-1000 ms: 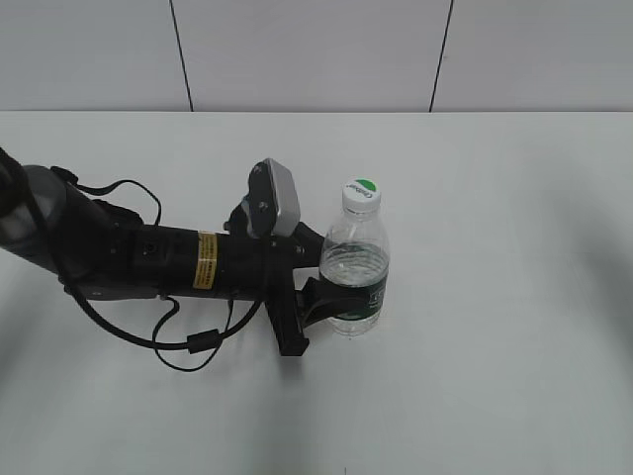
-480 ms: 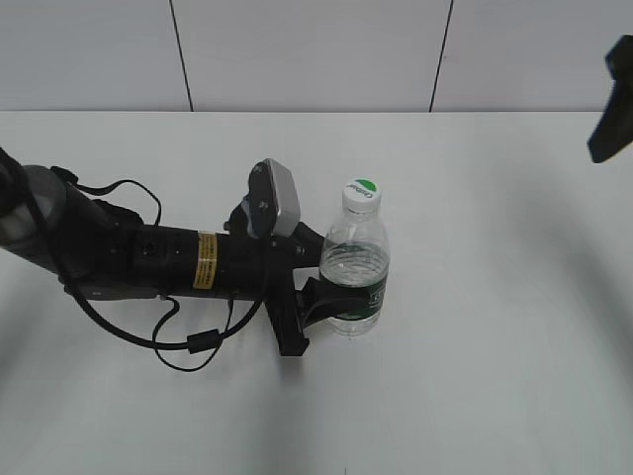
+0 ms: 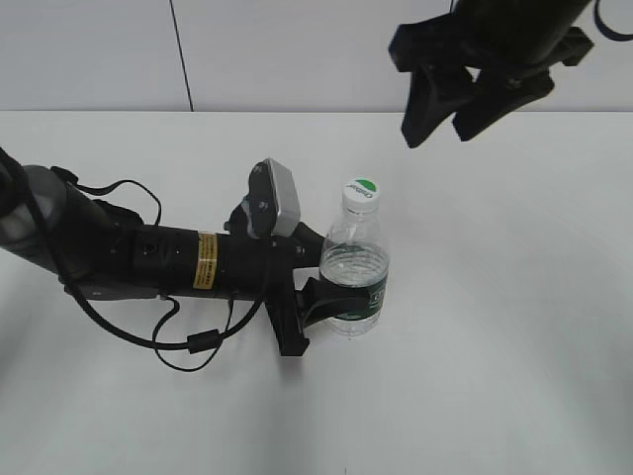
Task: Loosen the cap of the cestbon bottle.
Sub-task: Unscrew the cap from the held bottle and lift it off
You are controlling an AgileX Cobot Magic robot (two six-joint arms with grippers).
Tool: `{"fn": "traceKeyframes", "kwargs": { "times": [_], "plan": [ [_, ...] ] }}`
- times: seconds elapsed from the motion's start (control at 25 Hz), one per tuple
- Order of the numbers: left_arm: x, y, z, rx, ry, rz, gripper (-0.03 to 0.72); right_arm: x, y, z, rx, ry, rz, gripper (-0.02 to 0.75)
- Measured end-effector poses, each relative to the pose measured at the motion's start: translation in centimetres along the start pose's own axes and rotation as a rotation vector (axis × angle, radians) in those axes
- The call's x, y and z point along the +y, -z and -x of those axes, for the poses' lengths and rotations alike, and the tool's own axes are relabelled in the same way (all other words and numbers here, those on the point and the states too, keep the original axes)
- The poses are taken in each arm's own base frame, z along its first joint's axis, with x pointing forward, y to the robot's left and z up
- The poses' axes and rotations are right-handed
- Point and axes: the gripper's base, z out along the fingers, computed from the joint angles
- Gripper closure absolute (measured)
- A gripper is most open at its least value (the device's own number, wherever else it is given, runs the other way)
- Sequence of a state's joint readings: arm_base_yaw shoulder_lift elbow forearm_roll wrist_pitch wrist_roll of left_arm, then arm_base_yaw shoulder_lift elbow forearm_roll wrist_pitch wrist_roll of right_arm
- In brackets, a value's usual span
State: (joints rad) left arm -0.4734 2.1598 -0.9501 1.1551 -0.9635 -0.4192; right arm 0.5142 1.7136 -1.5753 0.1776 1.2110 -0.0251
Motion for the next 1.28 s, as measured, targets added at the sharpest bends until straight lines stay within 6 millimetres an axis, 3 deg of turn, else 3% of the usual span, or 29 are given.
{"fn": "traceKeyframes", "kwargs": {
  "times": [0.32, 0.64, 1.12, 1.28],
  "plan": [
    [0.0, 0.0, 0.0, 0.003, 0.0, 0.001, 0.326, 3.7, -2.9, 1.9, 0.035, 0.078, 0.031, 0.323],
    [0.0, 0.0, 0.0, 0.003, -0.001, 0.002, 0.326, 3.4, -6.0, 2.1, 0.11, 0.063, 0.023, 0.325],
    [0.0, 0.0, 0.0, 0.004, 0.001, 0.002, 0.326, 3.4, -6.1, 2.1, 0.111, 0.063, 0.023, 0.326],
    [0.0, 0.0, 0.0, 0.004, 0.002, 0.002, 0.326, 3.3, -6.8, 1.5, 0.143, 0.057, 0.023, 0.36]
  ]
}}
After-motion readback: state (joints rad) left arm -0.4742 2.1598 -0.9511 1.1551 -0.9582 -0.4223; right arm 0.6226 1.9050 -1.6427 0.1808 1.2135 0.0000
